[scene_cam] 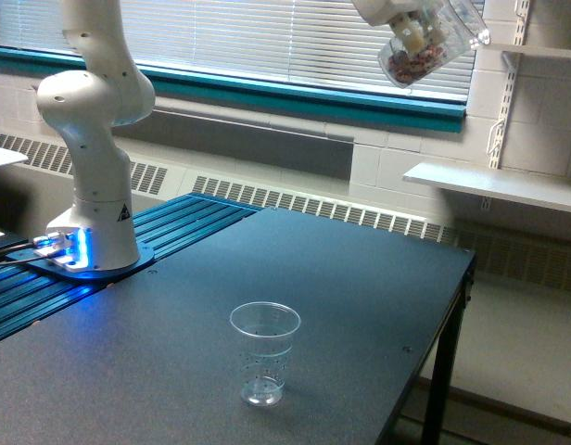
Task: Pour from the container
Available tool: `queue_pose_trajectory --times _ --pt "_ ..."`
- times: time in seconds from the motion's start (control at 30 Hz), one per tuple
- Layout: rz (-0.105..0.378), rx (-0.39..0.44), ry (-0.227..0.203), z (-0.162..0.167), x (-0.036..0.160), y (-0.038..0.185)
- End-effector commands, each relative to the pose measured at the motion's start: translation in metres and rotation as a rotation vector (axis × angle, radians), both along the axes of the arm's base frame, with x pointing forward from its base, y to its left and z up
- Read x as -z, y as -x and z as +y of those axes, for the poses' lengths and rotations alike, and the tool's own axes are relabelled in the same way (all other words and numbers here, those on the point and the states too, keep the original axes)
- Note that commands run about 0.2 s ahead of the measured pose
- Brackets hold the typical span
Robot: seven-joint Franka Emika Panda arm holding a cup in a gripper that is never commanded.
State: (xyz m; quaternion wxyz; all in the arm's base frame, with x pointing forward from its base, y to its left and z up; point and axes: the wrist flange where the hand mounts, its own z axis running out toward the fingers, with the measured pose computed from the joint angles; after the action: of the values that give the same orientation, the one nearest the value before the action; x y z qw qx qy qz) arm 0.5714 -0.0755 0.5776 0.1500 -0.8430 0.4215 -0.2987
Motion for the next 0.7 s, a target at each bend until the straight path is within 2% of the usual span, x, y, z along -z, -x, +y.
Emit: queue_pose_trajectory --times 0.03,0.17,0.3,0.33,0.53,0.7 --pt "-0.189 0.068 0.037 -0.019 -0.059 0.011" --pt "-0.258 0.076 0.067 -0.02 -0.069 0.012" --pt "-0.317 0.084 0.13 -0.021 -0.074 0.014" --pt "-0.329 0.093 0.134 -0.021 -0.075 0.015" --pt "-0.297 0.122 0.186 -0.035 -0.07 0.024" --pt "-0.252 0.144 0.232 -0.046 -0.061 0.033"
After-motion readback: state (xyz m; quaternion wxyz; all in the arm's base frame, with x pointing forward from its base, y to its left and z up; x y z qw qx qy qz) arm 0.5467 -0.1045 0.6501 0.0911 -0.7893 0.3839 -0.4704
